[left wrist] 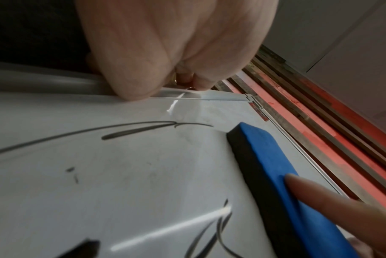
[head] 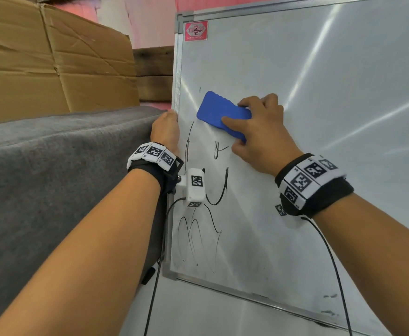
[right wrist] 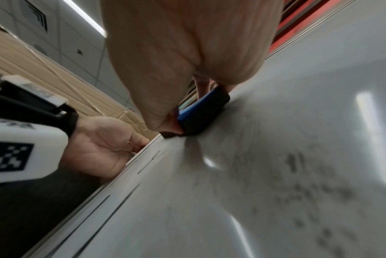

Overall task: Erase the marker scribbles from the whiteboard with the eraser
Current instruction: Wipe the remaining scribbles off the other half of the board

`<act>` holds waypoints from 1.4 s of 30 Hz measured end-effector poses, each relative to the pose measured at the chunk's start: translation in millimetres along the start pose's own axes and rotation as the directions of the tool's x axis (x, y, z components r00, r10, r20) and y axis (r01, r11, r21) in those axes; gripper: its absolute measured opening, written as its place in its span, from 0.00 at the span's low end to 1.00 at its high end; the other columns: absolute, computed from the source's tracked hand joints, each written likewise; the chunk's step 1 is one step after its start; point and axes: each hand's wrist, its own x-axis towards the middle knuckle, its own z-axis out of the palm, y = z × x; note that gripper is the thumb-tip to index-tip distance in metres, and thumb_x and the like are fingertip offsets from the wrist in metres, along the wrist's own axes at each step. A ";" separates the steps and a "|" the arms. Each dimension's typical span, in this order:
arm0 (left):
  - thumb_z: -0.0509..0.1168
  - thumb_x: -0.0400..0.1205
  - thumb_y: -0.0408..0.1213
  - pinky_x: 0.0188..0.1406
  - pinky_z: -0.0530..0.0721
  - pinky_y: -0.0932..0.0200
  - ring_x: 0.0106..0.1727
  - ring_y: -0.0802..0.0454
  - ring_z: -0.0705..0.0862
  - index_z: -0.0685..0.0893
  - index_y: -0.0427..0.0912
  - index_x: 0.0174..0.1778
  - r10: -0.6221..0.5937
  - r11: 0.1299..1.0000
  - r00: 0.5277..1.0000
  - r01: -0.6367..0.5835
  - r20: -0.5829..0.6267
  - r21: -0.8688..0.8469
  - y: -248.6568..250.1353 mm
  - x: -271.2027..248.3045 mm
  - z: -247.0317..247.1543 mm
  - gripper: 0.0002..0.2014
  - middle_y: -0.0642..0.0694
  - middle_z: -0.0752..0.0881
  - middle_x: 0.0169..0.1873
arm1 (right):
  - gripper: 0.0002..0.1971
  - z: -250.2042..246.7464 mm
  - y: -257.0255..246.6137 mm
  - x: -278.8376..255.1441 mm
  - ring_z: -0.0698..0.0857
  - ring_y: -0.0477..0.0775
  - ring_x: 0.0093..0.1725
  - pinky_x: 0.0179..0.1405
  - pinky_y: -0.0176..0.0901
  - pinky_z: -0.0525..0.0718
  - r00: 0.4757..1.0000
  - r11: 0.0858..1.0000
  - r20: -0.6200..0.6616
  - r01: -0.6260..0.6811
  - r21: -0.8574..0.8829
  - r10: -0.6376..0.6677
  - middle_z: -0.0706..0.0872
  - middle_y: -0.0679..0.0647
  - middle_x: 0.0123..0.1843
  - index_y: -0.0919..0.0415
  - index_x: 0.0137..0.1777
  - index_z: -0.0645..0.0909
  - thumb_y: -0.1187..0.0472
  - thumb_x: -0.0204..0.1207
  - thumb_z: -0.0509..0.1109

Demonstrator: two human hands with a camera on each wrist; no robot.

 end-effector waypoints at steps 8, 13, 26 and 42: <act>0.51 0.91 0.38 0.37 0.76 0.63 0.69 0.34 0.78 0.76 0.29 0.72 0.058 0.991 0.998 -0.056 -0.009 0.118 1.4 -4.3 -0.2 0.20 0.29 0.79 0.69 | 0.17 -8.4 -26.9 30.1 0.71 0.72 0.57 0.50 0.56 0.67 0.999 0.990 0.039 -0.019 -0.140 0.025 0.73 0.63 0.70 0.57 0.59 0.82 0.61 0.70 0.67; 0.51 0.91 0.37 0.47 0.76 0.53 0.65 0.33 0.79 0.76 0.27 0.71 0.034 0.998 0.999 -0.034 -0.011 0.062 2.0 -6.8 -1.5 0.20 0.28 0.78 0.69 | 0.12 -10.3 -44.1 53.1 0.68 0.71 0.59 0.47 0.53 0.60 0.994 0.983 0.067 -0.074 -0.171 0.086 0.70 0.61 0.70 0.58 0.55 0.80 0.61 0.73 0.66; 0.57 0.87 0.35 0.45 0.78 0.58 0.51 0.45 0.81 0.84 0.40 0.54 -0.009 0.991 1.000 0.010 0.008 -0.132 1.1 -7.9 -3.5 0.10 0.40 0.85 0.52 | 0.19 -8.9 -26.7 -38.5 0.68 0.68 0.59 0.55 0.55 0.68 0.973 0.979 0.112 -0.197 -0.051 0.202 0.73 0.61 0.66 0.52 0.63 0.84 0.61 0.71 0.72; 0.54 0.89 0.37 0.61 0.86 0.54 0.53 0.54 0.85 0.83 0.51 0.54 0.055 0.946 0.983 0.005 0.174 -0.325 -11.2 -41.0 -13.3 0.11 0.51 0.86 0.51 | 0.19 -4.3 -35.9 -88.3 0.68 0.65 0.56 0.52 0.51 0.64 0.957 0.959 0.058 -0.284 0.001 0.284 0.75 0.60 0.61 0.53 0.56 0.88 0.64 0.64 0.78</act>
